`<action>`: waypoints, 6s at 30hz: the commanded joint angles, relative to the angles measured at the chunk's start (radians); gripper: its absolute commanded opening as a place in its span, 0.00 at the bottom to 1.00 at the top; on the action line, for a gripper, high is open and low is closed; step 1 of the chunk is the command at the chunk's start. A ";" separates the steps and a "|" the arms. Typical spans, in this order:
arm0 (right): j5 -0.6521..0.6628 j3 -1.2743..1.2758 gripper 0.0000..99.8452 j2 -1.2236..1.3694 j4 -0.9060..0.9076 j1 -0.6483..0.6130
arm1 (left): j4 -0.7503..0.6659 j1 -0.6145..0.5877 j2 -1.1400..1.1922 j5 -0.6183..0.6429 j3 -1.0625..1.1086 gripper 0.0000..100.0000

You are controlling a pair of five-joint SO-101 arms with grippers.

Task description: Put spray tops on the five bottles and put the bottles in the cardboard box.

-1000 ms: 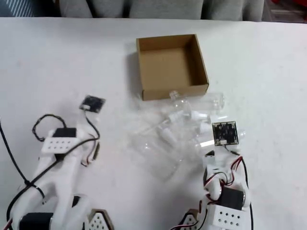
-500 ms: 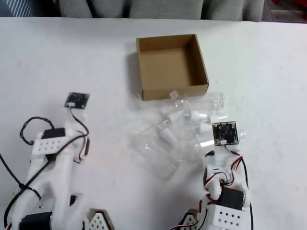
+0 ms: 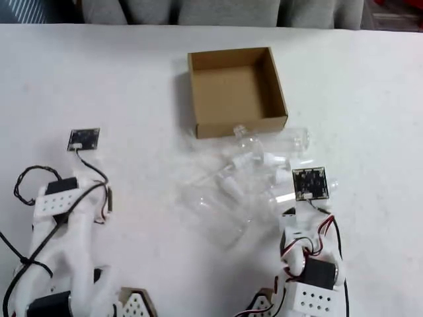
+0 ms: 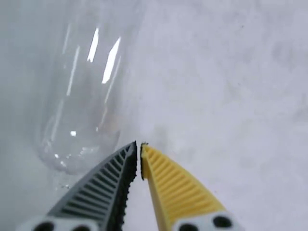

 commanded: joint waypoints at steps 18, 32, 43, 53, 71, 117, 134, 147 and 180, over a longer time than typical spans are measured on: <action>0.014 0.008 0.02 0.001 0.008 0.007 | -0.241 -0.341 -0.007 0.075 -0.044 0.02; 0.014 0.008 0.02 0.001 0.008 0.007 | -0.285 -0.314 0.329 0.193 -0.284 0.02; 0.014 0.008 0.02 0.001 0.008 0.007 | -0.123 -0.380 0.440 0.451 -0.497 0.02; 0.014 0.008 0.02 0.001 0.008 0.004 | -0.040 -0.371 0.182 0.671 -0.500 0.02; 0.014 0.008 0.02 0.001 0.008 0.002 | -0.480 -0.262 0.151 1.241 -0.322 0.02; 0.014 0.008 0.02 0.001 0.008 0.002 | -0.224 -0.300 0.473 1.272 -0.577 0.37; 0.014 0.008 0.02 -0.004 0.025 0.002 | -0.227 -0.344 0.751 1.223 -0.776 0.36; 0.014 0.008 0.02 -0.004 0.025 0.002 | -0.092 -0.200 0.748 0.979 -0.776 0.14; 0.014 0.008 0.02 -0.004 0.027 0.007 | 0.400 0.383 0.553 0.172 -0.761 0.02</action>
